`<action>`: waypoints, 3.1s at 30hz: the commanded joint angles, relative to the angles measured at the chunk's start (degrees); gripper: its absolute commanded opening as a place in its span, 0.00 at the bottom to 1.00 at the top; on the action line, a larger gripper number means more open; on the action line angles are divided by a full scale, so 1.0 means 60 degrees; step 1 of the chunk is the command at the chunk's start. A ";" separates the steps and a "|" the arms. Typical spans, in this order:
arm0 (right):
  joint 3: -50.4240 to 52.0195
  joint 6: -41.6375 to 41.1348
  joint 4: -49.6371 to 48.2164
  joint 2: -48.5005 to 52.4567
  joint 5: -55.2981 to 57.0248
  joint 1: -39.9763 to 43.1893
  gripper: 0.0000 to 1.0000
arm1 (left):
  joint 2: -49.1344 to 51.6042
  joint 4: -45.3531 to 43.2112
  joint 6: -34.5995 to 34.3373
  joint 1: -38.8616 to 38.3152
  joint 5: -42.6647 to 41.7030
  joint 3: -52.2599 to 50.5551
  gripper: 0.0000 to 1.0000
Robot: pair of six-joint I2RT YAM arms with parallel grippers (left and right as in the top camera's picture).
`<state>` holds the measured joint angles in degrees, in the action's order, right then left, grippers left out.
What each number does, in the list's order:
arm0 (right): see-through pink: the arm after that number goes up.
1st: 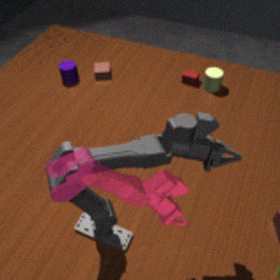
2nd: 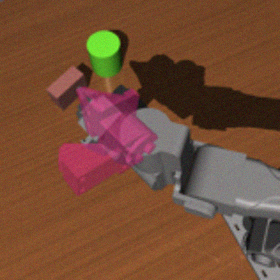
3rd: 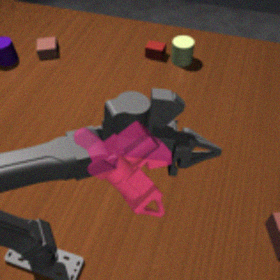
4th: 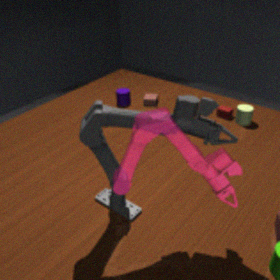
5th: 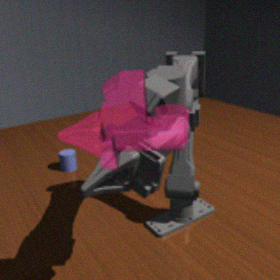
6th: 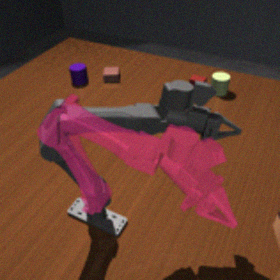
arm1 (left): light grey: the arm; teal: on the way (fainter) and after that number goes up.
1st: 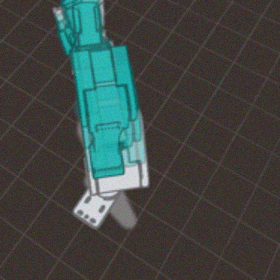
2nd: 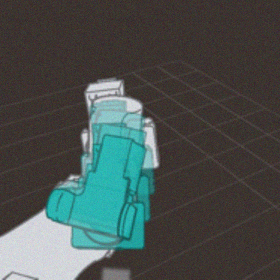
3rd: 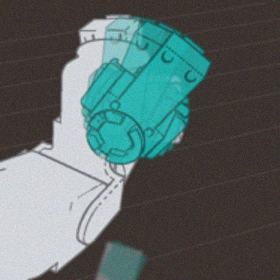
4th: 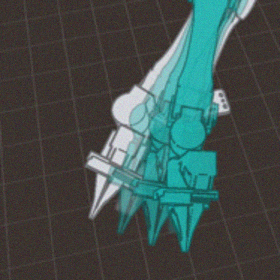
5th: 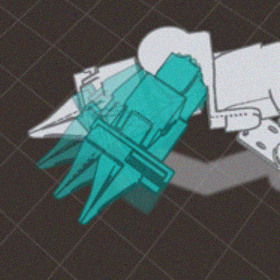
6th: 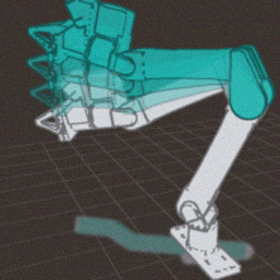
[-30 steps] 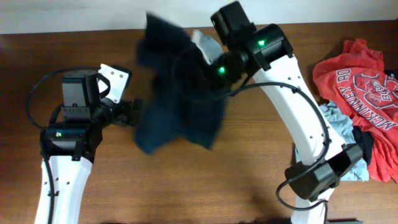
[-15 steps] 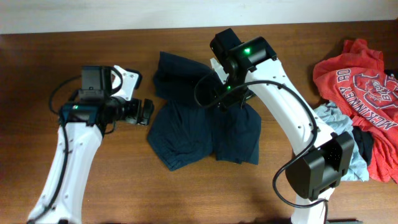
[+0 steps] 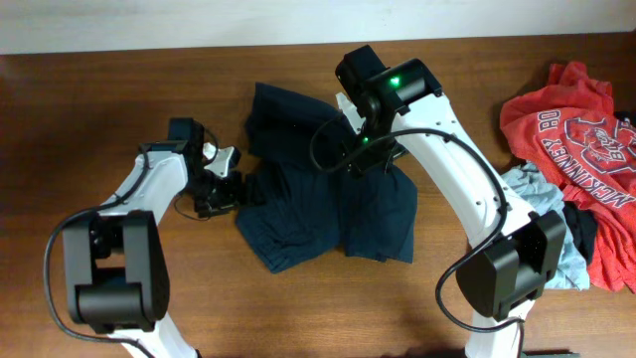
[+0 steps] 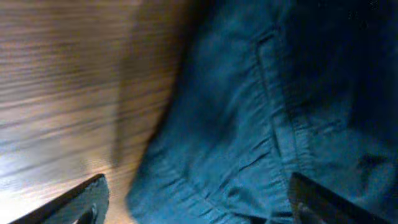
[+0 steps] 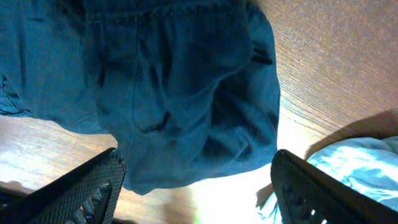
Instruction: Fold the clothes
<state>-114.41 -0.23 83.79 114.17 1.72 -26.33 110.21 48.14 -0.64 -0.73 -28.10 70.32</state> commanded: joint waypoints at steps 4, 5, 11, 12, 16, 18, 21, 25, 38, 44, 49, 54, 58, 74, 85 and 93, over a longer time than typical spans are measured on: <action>-0.0004 -0.0106 -0.0004 -0.0073 0.0149 0.0018 0.78 | 0.0780 0.0025 0.0331 0.0000 -0.0794 -0.0018 0.79; -0.0004 -0.0106 -0.0004 -0.0073 0.0149 0.0018 0.78 | 0.0936 0.0073 0.0328 0.0000 -0.0892 -0.0018 0.68; -0.0004 -0.0106 -0.0004 -0.0073 0.0153 0.0018 0.78 | 0.1002 0.0146 0.0328 0.0055 -0.1464 0.0084 0.01; -0.0004 -0.0106 -0.0004 -0.0073 0.0153 0.0018 0.78 | 0.0933 0.0222 0.0328 0.0084 -0.1435 0.0138 0.01; -0.0004 -0.0106 -0.0004 -0.0073 0.0248 0.0018 0.78 | -0.0135 0.1067 0.0324 0.0452 -0.1118 0.1002 0.01; -0.0004 -0.0106 -0.0029 -0.0073 0.0262 0.0018 0.78 | -0.0871 0.1712 0.0328 0.0634 -0.0659 0.1840 0.01; -0.0004 -0.0106 -0.0146 -0.0073 0.0255 0.0018 0.78 | -0.2233 0.2739 0.0331 0.0710 0.0546 0.3708 0.01; -0.0004 -0.0098 -0.0353 -0.0073 -0.0240 0.0018 0.77 | -0.3453 0.3541 0.0331 0.0641 0.1479 0.5767 0.01; -0.0004 0.1632 -0.1377 -0.0073 -0.5264 -0.0004 0.91 | -0.3909 0.3191 0.0321 0.0641 0.0572 0.7038 0.00; 0.0000 0.2106 -0.1348 -0.0073 -0.5515 -0.0386 1.00 | -0.3909 0.1734 0.0098 0.0637 -0.0288 0.8280 0.00; 0.0000 0.2477 -0.1759 -0.0069 -0.5151 -0.1100 0.99 | -0.3909 0.1581 -0.0036 0.0637 -0.0597 0.9184 0.01; 0.0000 0.1002 -0.2885 -0.0069 -0.2178 -0.1224 0.97 | -0.3912 0.1843 -0.0036 0.0641 -0.0685 0.9581 0.01; 0.0000 0.0488 -0.3610 -0.0069 -0.1169 -0.1093 0.41 | -0.3912 0.2073 -0.0036 0.0641 -0.0688 0.9646 0.01; -0.0004 -0.1308 -0.1395 -0.0568 0.3045 0.0940 0.04 | -0.3825 0.3377 0.0550 0.0648 0.2776 0.9646 0.01; -0.0004 -0.1024 0.0131 -0.2040 0.1887 0.1009 0.04 | -0.3187 0.4568 0.0543 0.0648 0.3639 0.9646 0.01; -0.0004 -0.1002 -0.0586 -0.2018 0.1763 0.0998 0.04 | -0.2098 0.4339 0.0550 0.0648 0.4411 0.9646 0.14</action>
<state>-114.30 -6.20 81.06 102.41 12.34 -20.10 93.41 74.76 1.96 3.03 -5.13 127.17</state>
